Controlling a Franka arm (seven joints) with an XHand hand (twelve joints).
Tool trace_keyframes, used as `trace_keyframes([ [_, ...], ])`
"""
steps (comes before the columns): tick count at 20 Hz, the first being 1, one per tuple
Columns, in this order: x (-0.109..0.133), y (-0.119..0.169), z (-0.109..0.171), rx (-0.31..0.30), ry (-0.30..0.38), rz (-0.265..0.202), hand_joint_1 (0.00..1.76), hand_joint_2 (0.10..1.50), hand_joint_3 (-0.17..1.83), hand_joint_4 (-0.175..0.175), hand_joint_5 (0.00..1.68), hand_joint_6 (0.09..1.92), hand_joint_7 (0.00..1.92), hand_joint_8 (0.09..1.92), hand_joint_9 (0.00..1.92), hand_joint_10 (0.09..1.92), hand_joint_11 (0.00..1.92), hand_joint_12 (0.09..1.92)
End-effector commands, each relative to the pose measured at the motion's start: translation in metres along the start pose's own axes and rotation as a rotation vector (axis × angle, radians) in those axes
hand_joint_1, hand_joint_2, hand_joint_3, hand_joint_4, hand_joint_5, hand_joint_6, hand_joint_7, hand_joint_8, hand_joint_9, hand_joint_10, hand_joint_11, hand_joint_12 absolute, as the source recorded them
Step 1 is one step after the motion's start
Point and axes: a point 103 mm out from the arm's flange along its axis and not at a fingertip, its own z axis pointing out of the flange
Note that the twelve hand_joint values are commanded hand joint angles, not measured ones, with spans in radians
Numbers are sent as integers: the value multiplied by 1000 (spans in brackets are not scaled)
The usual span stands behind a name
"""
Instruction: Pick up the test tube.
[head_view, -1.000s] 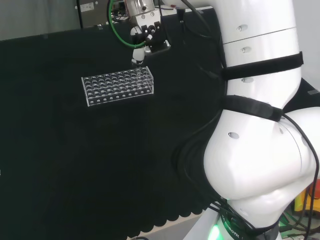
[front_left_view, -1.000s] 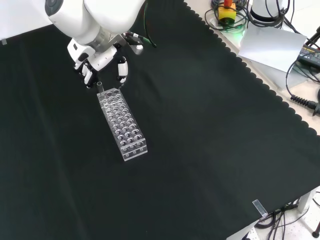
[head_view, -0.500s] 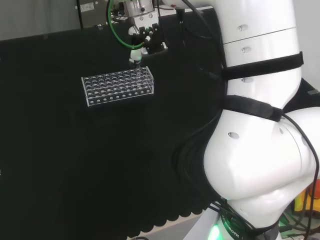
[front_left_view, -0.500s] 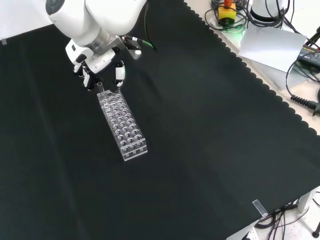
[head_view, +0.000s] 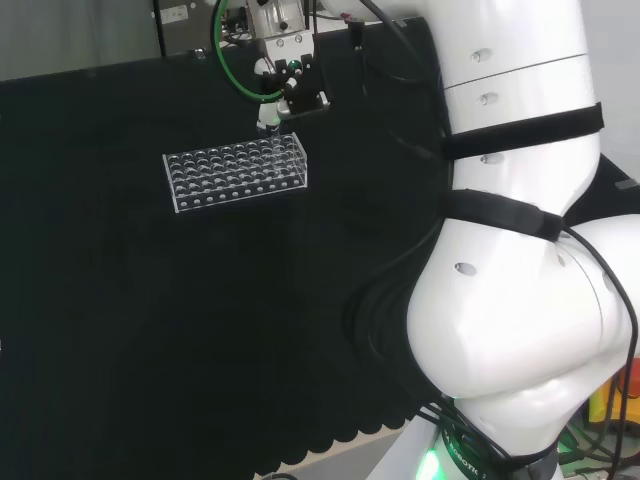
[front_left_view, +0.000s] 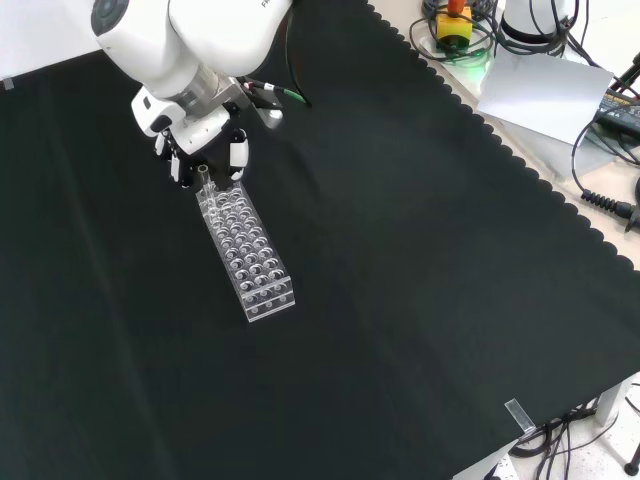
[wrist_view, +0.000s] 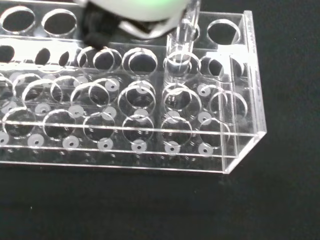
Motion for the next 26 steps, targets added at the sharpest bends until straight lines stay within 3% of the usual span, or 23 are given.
trace_keyframes([
  [1,8,-7,-4,-243,174,13,1183,892,258,-156,1183,669,1626,470,1445,583,737,1282],
  [3,11,-7,-8,-272,210,10,1201,825,367,-171,1232,629,1666,470,1477,597,815,1246],
  [8,15,-6,-16,-272,242,13,1207,721,571,-175,1236,689,1665,525,1489,650,882,1222],
  [26,-9,-29,-65,-334,283,12,1212,684,629,-175,1255,678,1658,574,1504,654,906,1213],
])
